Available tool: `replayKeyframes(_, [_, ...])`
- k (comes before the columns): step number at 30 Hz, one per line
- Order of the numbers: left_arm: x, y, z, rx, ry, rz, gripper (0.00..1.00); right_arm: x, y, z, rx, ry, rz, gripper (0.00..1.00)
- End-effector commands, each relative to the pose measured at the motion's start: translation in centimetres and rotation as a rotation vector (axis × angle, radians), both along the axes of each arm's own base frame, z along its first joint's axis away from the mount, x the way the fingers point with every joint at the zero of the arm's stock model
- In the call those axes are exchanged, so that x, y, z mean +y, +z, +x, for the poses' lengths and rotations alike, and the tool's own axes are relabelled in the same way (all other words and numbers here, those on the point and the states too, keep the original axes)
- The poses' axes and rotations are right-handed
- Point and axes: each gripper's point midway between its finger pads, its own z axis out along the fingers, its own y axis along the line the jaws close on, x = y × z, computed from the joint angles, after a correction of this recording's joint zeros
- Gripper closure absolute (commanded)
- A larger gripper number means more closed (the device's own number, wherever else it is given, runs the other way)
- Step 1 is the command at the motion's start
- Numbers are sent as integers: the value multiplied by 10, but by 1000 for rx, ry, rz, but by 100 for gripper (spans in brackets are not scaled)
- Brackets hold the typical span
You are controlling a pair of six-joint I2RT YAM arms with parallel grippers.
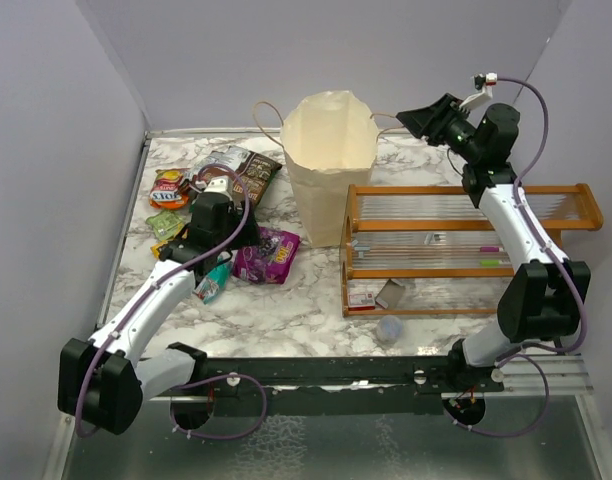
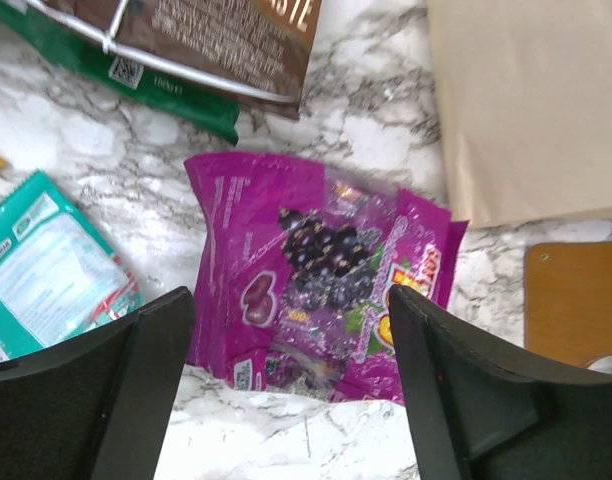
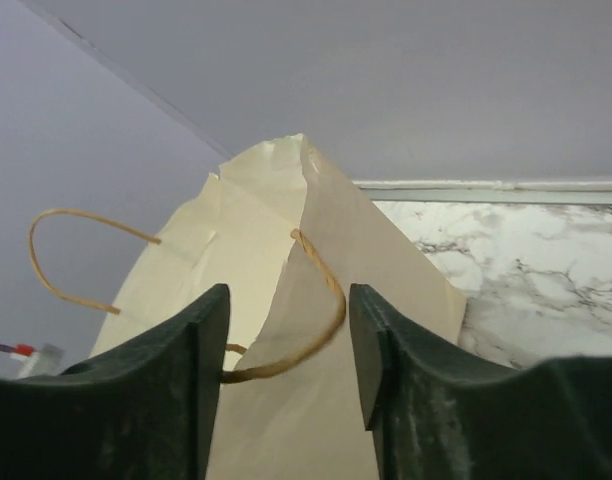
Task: Take the snacks out of the paper bag
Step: Reset both arms
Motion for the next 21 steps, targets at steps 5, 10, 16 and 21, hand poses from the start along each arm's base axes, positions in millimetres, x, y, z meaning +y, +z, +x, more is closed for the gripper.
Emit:
replayKeyframes(5, [5, 53, 14, -144, 8, 16, 12, -21, 26, -20, -89, -71, -254, 28])
replayKeyframes(10, [19, 94, 26, -262, 67, 61, 8, -27, 54, -25, -120, -114, -303, 4])
replayKeyframes(16, [20, 170, 37, -462, 69, 41, 6, -20, 80, -36, -140, -145, -335, 1])
replayKeyframes(21, [22, 245, 28, -650, 49, 24, 2, 13, 100, -58, -207, -99, -391, 1])
